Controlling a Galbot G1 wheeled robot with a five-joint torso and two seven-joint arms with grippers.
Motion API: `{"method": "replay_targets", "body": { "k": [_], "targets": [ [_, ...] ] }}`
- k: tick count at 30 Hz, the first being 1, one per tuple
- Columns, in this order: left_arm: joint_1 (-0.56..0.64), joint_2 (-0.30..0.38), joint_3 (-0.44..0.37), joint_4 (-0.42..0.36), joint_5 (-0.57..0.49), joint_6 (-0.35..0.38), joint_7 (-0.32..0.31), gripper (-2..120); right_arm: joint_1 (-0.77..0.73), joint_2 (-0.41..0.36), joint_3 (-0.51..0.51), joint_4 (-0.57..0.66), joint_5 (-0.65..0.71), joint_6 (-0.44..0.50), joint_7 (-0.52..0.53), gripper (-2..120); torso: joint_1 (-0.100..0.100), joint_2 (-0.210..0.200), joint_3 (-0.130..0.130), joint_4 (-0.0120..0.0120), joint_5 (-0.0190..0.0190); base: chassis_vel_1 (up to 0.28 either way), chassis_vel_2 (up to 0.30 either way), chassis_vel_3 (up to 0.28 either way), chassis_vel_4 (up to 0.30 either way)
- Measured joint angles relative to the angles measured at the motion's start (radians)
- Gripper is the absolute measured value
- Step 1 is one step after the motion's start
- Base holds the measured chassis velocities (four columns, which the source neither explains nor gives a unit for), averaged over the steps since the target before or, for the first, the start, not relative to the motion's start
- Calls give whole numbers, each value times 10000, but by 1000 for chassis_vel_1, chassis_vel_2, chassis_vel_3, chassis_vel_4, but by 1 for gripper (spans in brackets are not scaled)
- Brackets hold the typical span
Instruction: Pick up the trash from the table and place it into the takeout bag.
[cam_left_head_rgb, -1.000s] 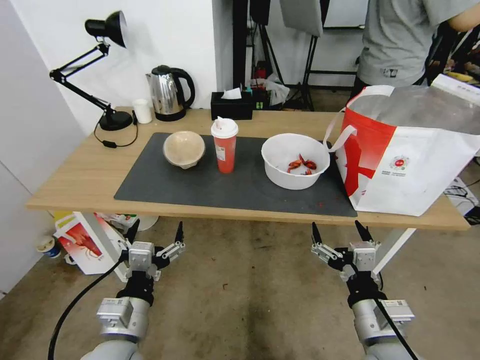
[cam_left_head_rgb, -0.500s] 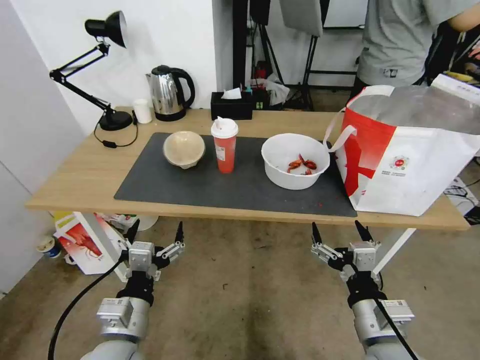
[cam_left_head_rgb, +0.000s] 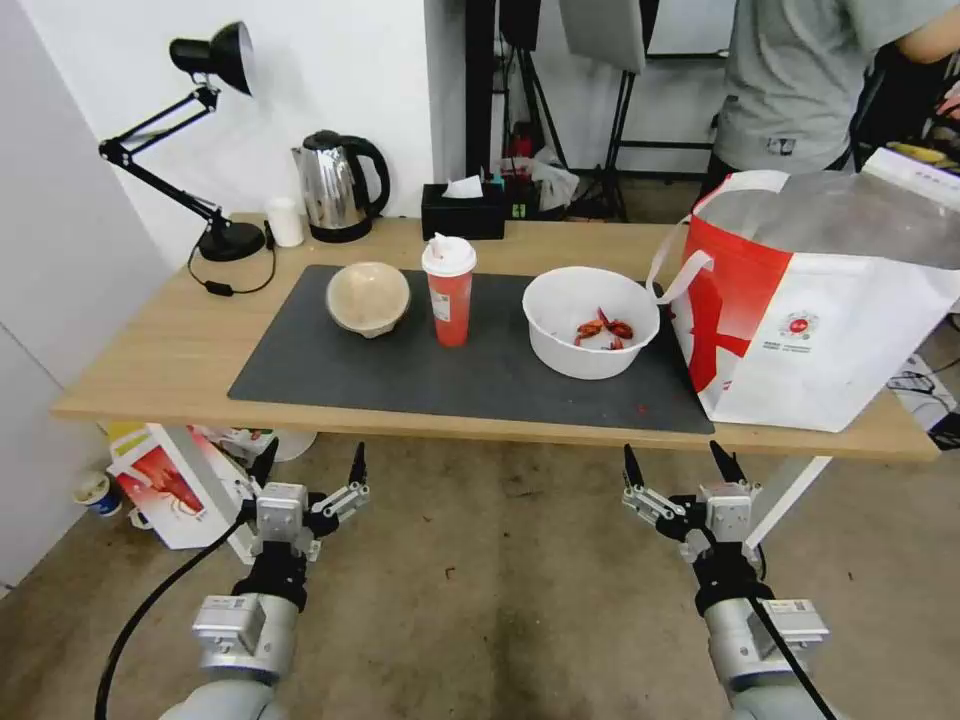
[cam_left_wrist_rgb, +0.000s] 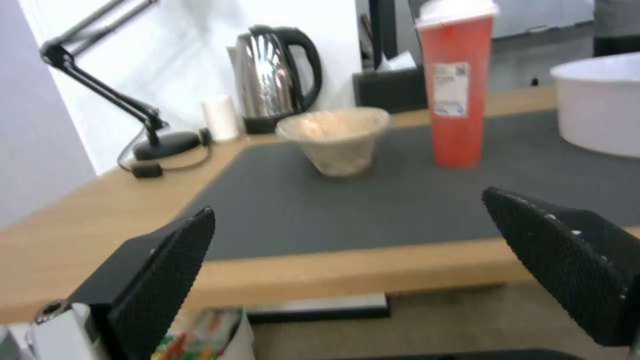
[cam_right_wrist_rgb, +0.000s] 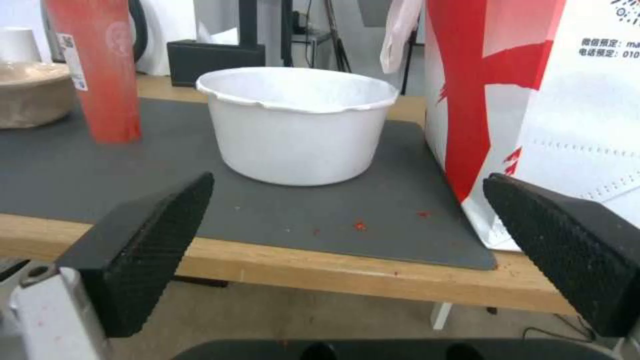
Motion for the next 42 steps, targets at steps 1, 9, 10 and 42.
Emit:
{"method": "replay_targets", "body": {
  "k": [1, 9, 10, 42],
  "targets": [
    [-17, 2, -31, -2, -19, -26, 9, 100, 21, -15, -8, 1, 0, 11, 18, 100, 0, 0, 0, -1, -2, 0, 0, 0, 0],
    [-547, 185, -983, -181, -437, -638, 35, 100, 1802, -1195, -357, 365, 106, 1086, 1284, 100, 1, -1, 2, 2, 0, 0, 0, 0, 0],
    [-833, 310, -1504, -343, -728, -1081, 57, 100, 2377, -1569, -478, 492, 145, 1435, 1697, 100, 2, -1, 2, -1, 0, 0, 0, 0, 0],
    [-2849, 1601, -4362, -1432, -2990, -3396, 1261, 100, 4359, -3477, -2088, 459, 692, 2246, 2661, 100, 0, -1, 0, -1, -1, 0, 0, 0, 0]
  ]
}}
